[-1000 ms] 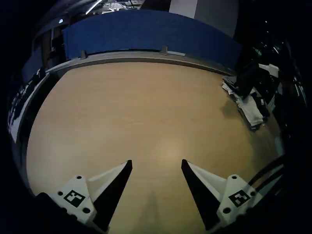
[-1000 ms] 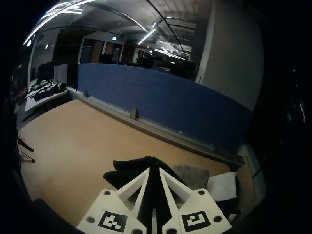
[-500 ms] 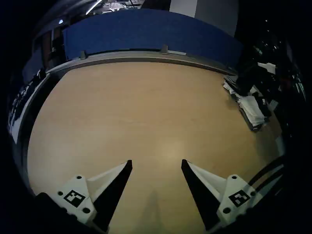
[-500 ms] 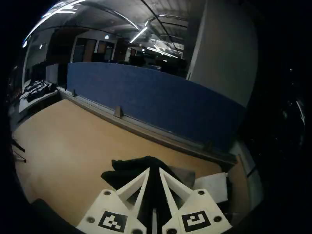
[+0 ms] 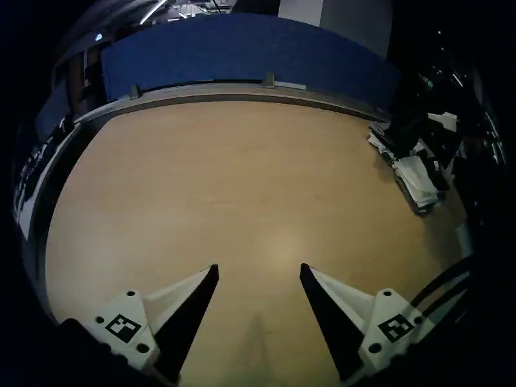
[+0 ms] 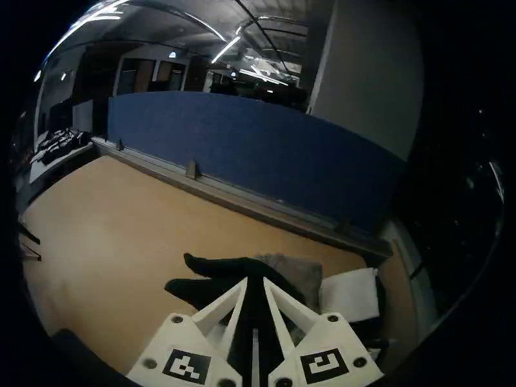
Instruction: Fold towel
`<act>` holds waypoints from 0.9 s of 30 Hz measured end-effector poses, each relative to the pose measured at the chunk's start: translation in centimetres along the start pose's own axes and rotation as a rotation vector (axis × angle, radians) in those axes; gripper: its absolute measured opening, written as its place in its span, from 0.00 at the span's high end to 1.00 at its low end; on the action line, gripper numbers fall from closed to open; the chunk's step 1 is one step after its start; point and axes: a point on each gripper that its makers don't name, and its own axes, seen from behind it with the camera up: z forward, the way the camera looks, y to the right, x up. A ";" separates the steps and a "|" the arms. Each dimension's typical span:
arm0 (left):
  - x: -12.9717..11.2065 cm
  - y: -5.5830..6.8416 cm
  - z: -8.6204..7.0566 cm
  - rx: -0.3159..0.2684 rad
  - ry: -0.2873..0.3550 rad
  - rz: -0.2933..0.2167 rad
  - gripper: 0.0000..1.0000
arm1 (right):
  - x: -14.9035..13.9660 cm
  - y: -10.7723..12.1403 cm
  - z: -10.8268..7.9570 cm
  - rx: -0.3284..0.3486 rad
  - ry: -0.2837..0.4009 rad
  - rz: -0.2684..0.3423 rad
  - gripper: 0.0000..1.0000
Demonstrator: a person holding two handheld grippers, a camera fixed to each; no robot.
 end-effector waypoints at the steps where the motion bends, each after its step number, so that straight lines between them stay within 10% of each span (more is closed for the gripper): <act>1: 0.0 0.1 0.0 -0.001 0.000 0.001 0.06 | -0.6 0.1 -0.3 -0.004 -0.006 0.009 0.98; 27: 0.2 1.8 -0.3 -0.027 -0.012 0.045 0.06 | -12.7 1.7 -6.6 -0.110 -0.121 0.204 0.98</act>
